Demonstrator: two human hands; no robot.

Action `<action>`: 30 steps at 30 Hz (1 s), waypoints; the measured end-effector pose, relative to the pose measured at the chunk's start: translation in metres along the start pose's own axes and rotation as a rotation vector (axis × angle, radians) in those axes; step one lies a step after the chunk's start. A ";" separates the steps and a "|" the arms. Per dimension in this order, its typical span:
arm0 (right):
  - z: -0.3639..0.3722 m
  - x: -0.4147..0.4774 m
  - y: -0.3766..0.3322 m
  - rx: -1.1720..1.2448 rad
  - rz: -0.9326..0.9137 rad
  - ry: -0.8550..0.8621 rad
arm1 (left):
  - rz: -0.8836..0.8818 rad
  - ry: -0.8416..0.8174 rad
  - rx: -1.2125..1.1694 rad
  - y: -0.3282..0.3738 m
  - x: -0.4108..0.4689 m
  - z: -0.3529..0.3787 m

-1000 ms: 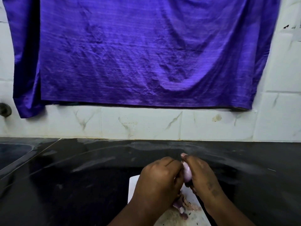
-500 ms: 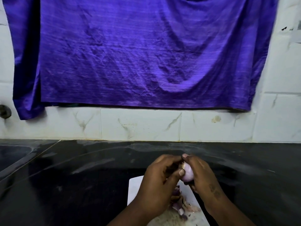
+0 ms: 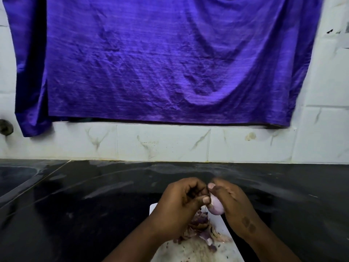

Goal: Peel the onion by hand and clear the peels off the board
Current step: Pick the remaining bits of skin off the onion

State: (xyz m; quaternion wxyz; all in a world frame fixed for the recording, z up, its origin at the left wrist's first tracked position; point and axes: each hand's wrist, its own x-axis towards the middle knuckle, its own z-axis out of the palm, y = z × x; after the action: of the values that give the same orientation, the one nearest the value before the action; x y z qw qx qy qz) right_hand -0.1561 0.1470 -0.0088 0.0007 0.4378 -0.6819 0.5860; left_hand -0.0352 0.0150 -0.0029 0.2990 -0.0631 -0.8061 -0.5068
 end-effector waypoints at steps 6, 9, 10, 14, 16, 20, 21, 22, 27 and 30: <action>0.007 -0.006 0.007 0.428 0.199 -0.003 | 0.050 0.026 0.164 0.010 0.001 0.001; 0.007 0.000 0.009 0.481 0.302 0.177 | 0.056 -0.031 0.160 0.009 -0.002 0.000; 0.000 0.003 0.009 0.514 0.334 0.278 | 0.046 -0.063 0.128 0.010 -0.004 0.002; -0.009 0.004 0.017 0.453 0.363 0.317 | -0.043 -0.062 0.146 0.002 -0.004 0.004; 0.002 0.004 0.013 0.522 0.293 0.241 | -0.021 -0.004 0.312 -0.002 -0.003 0.002; 0.002 0.004 0.006 0.622 0.133 0.070 | 0.058 0.175 0.456 -0.004 -0.005 0.001; 0.000 0.004 0.006 0.618 0.125 0.029 | 0.072 0.202 0.468 -0.004 -0.004 0.002; -0.001 0.003 0.005 0.605 0.120 -0.009 | 0.086 0.221 0.463 -0.004 -0.003 0.003; -0.001 0.002 0.003 0.620 0.104 -0.091 | 0.127 0.257 0.285 -0.003 -0.003 0.005; -0.003 0.002 0.003 0.650 0.100 -0.109 | 0.147 0.305 0.214 -0.003 -0.001 0.004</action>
State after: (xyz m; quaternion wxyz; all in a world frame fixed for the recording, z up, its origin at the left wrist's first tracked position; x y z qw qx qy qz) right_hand -0.1610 0.1485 -0.0095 -0.2041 0.4117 -0.4789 0.7480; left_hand -0.0370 0.0170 -0.0067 0.4589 -0.0122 -0.7938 -0.3989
